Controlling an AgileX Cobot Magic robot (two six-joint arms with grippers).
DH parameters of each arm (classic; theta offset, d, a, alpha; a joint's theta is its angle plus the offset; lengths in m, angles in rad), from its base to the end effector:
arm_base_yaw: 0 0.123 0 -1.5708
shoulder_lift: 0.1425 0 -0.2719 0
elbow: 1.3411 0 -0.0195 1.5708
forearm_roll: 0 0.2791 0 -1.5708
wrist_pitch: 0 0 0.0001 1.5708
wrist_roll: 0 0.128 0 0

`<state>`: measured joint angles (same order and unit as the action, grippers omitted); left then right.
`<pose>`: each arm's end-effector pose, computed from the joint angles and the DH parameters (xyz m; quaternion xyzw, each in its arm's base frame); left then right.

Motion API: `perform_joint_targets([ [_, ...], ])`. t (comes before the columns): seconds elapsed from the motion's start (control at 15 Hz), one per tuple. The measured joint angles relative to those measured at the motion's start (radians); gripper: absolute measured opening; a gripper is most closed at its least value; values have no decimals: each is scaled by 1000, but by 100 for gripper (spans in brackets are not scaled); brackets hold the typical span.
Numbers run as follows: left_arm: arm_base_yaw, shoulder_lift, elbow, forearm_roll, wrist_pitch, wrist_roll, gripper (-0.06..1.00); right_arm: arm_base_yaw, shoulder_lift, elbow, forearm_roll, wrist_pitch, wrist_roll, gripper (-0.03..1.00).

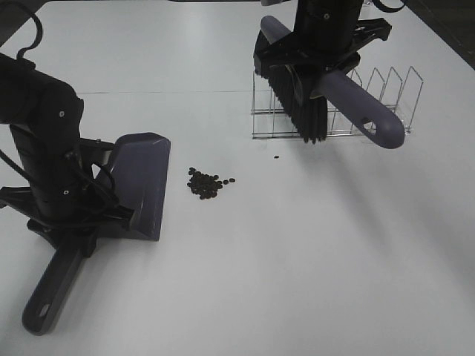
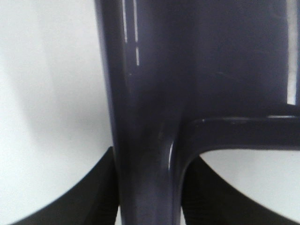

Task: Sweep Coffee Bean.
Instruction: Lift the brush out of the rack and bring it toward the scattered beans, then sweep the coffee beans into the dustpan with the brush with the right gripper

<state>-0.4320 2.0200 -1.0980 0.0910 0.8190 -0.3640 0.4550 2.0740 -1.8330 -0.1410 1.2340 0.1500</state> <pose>0.3151 -0.1359 0.0276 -0.0663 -0.9964 -0.0455 0.0258 0.4259 0.1894 0.1920 -0.1678 0.9792 -0.0381 0.1074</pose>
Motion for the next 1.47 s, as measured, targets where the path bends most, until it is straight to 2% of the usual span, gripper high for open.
perform_joint_targets([
  [0.13,0,0,0,5,-13,-6,34,42,0,44,-97,-3,16,30],
  [0.4,0,7,-3,8,-13,-7,34,64,23,126,-208,0,37,30],
  [0.53,0,12,-7,8,-6,-7,34,64,52,128,-230,-5,50,30],
  [0.73,0,12,-7,8,-6,-7,34,73,104,128,-215,-13,72,30],
  [1.07,0,12,-7,8,-8,3,34,151,196,110,-190,-14,104,30],
  [1.27,0,12,-7,8,-9,21,34,187,245,44,-142,-2,121,30],
  [1.47,0,12,-7,8,-10,28,34,189,288,-35,-40,-4,121,30],
])
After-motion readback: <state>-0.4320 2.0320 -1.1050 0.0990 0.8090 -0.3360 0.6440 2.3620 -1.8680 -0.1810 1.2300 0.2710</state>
